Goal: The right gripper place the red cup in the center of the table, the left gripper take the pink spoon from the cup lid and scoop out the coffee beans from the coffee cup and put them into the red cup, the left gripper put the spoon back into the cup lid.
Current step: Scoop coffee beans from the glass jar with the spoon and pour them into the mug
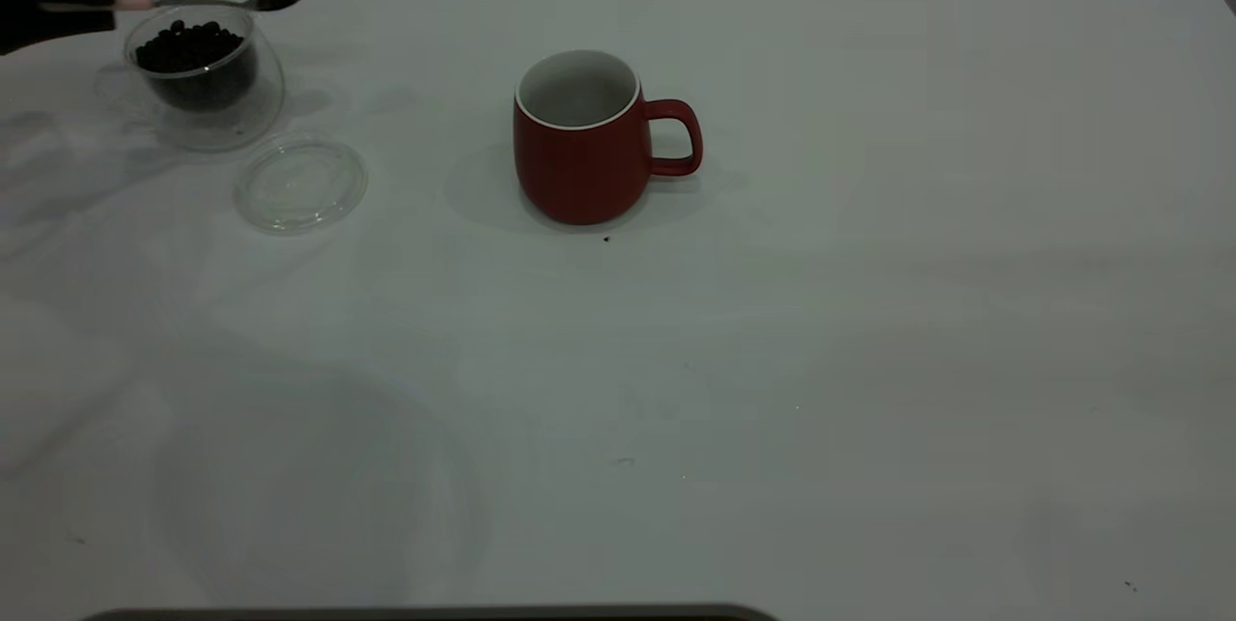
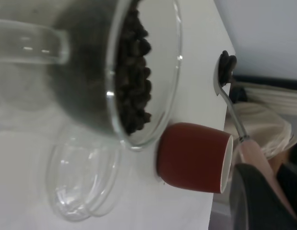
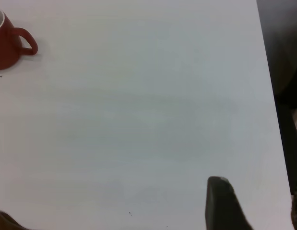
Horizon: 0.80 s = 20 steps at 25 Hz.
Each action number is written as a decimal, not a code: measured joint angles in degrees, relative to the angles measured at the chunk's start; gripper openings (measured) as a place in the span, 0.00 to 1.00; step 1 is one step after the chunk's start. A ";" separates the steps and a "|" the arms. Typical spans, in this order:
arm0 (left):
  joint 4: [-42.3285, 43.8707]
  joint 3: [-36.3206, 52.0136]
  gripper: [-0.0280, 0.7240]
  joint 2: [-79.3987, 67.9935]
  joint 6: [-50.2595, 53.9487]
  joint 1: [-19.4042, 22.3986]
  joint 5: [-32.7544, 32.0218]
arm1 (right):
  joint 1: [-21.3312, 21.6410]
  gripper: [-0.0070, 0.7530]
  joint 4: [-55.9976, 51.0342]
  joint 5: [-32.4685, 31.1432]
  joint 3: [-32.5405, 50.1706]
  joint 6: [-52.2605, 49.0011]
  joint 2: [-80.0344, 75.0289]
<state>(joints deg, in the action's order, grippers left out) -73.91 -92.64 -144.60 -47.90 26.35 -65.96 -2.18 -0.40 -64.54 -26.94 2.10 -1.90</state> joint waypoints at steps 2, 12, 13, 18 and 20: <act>0.00 0.00 0.20 0.00 0.06 -1.06 0.00 | 0.00 0.50 0.00 0.00 0.00 0.00 0.00; -0.02 0.00 0.20 0.00 0.49 -6.62 0.00 | 0.00 0.50 0.00 0.00 0.00 0.00 0.00; -0.07 0.00 0.20 0.00 0.55 -7.20 0.00 | 0.00 0.50 0.00 0.00 0.00 0.00 0.00; -0.13 0.00 0.20 0.00 0.92 -9.76 0.00 | 0.00 0.50 0.00 0.00 0.00 0.00 0.00; -0.17 0.00 0.20 0.00 1.04 -10.75 0.00 | 0.00 0.50 0.00 0.00 0.00 0.00 0.00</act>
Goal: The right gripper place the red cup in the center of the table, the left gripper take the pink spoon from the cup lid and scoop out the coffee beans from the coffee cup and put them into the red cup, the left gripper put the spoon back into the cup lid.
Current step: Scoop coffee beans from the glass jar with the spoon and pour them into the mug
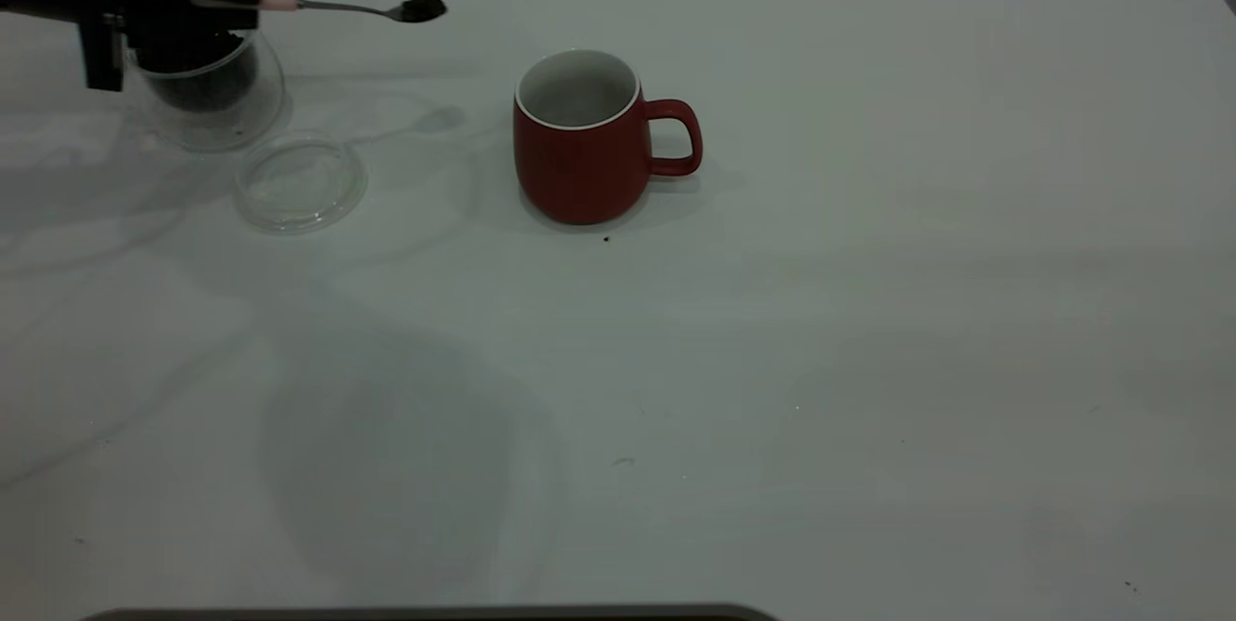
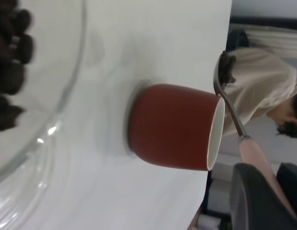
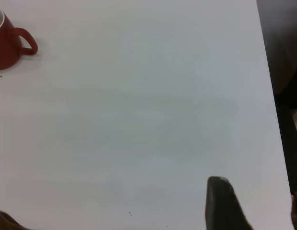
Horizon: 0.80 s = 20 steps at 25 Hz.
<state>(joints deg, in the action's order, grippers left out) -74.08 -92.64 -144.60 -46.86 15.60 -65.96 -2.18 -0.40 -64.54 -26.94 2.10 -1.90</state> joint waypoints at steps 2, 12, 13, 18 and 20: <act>0.00 0.00 0.20 0.00 0.01 -1.02 0.00 | 0.00 0.50 0.00 0.00 0.00 0.00 0.00; -0.60 0.00 0.20 0.00 0.17 -5.90 0.00 | 0.00 0.50 0.00 0.00 0.00 0.00 0.00; -0.85 0.00 0.20 0.00 0.23 -6.26 0.00 | 0.00 0.50 0.00 0.00 0.00 0.00 0.00; -1.32 0.00 0.20 0.00 0.22 -8.03 0.00 | 0.00 0.50 0.00 0.00 0.00 0.00 0.00; -1.32 0.00 0.20 0.00 0.22 -8.67 0.00 | 0.00 0.50 0.00 0.00 0.00 0.00 0.00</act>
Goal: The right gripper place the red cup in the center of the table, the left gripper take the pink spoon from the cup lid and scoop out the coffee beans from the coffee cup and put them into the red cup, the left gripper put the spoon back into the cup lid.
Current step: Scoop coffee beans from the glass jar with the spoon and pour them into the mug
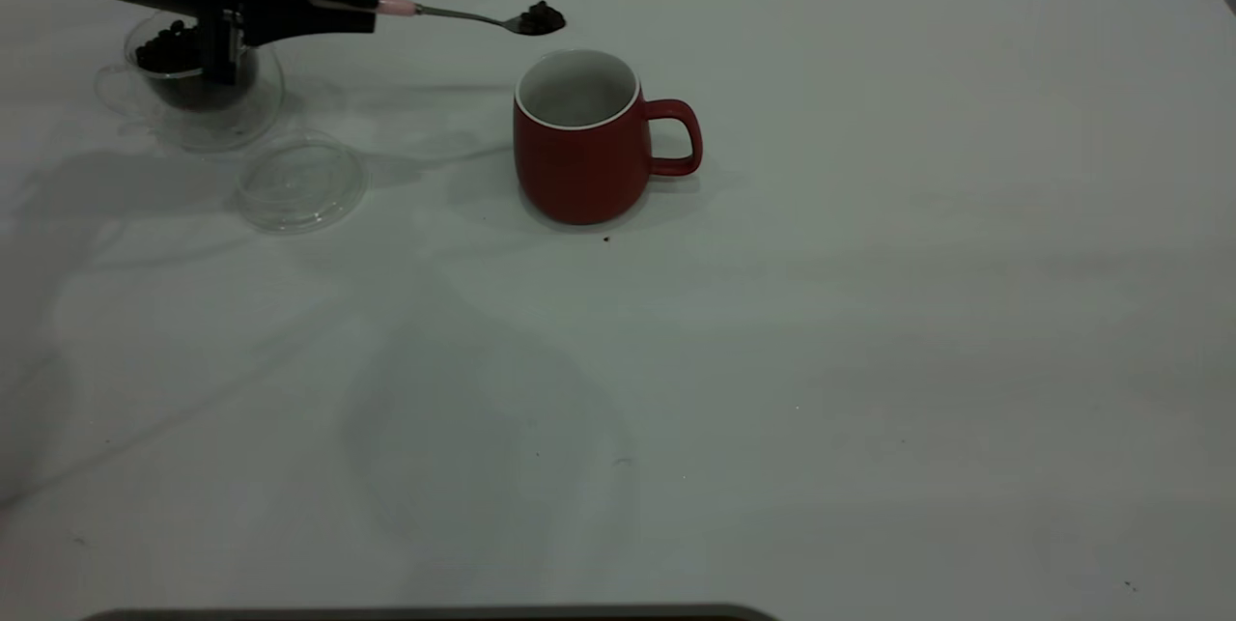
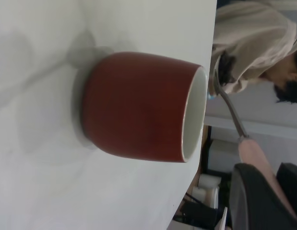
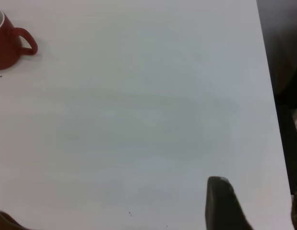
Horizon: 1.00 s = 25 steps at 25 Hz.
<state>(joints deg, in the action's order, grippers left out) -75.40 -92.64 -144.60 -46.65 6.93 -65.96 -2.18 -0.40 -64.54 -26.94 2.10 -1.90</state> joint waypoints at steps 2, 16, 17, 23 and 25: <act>0.00 0.00 0.20 0.00 0.00 -0.45 0.00 | 0.00 0.50 0.00 0.00 0.00 0.00 0.00; 3.71 0.00 0.20 0.00 -0.15 -1.71 -0.02 | 0.00 0.50 0.00 0.00 0.00 0.00 0.00; 4.01 0.00 0.20 0.00 -0.44 -1.71 -0.02 | 0.00 0.50 0.00 0.00 0.00 0.00 0.00; 4.16 0.00 0.20 0.00 -7.60 -2.14 -0.02 | 0.00 0.50 0.00 0.00 0.00 0.00 0.00; 4.16 0.00 0.20 0.00 -10.84 -2.20 -0.02 | 0.00 0.50 0.00 0.00 0.00 0.00 0.00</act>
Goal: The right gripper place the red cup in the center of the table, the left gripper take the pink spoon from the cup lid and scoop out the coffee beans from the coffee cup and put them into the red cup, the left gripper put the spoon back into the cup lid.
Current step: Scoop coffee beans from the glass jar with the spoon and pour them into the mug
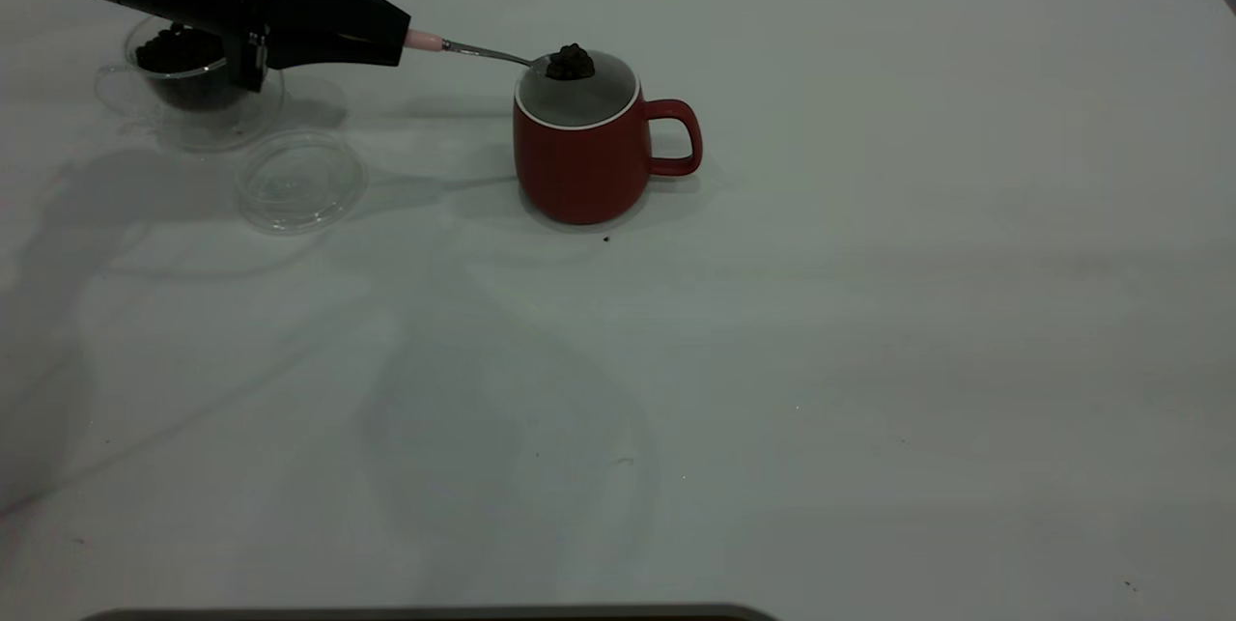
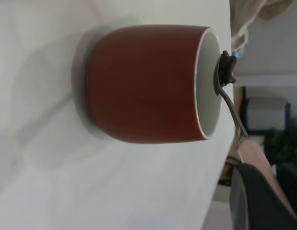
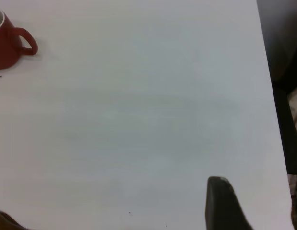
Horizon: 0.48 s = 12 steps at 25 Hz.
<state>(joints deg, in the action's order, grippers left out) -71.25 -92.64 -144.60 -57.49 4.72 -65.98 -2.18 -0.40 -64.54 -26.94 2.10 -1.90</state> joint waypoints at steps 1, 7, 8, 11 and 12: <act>0.00 0.00 0.20 0.00 -1.78 0.00 0.00 | 0.00 0.50 0.00 0.00 0.00 0.00 0.00; 0.07 0.00 0.20 0.00 -15.36 0.00 0.07 | 0.00 0.50 0.00 0.00 0.00 0.00 0.00; 0.07 0.00 0.20 0.00 -18.42 0.00 0.37 | 0.00 0.50 0.00 0.00 0.00 0.00 0.00; 0.07 0.00 0.20 0.00 -28.82 0.00 2.21 | 0.00 0.50 0.00 0.00 0.00 0.00 0.00; 0.07 0.00 0.20 0.00 -32.77 0.00 2.79 | 0.00 0.50 0.00 0.00 0.00 0.00 0.00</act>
<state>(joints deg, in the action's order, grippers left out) -71.18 -92.64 -144.60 -90.26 4.72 -63.19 -2.18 -0.40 -64.54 -26.94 2.10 -1.90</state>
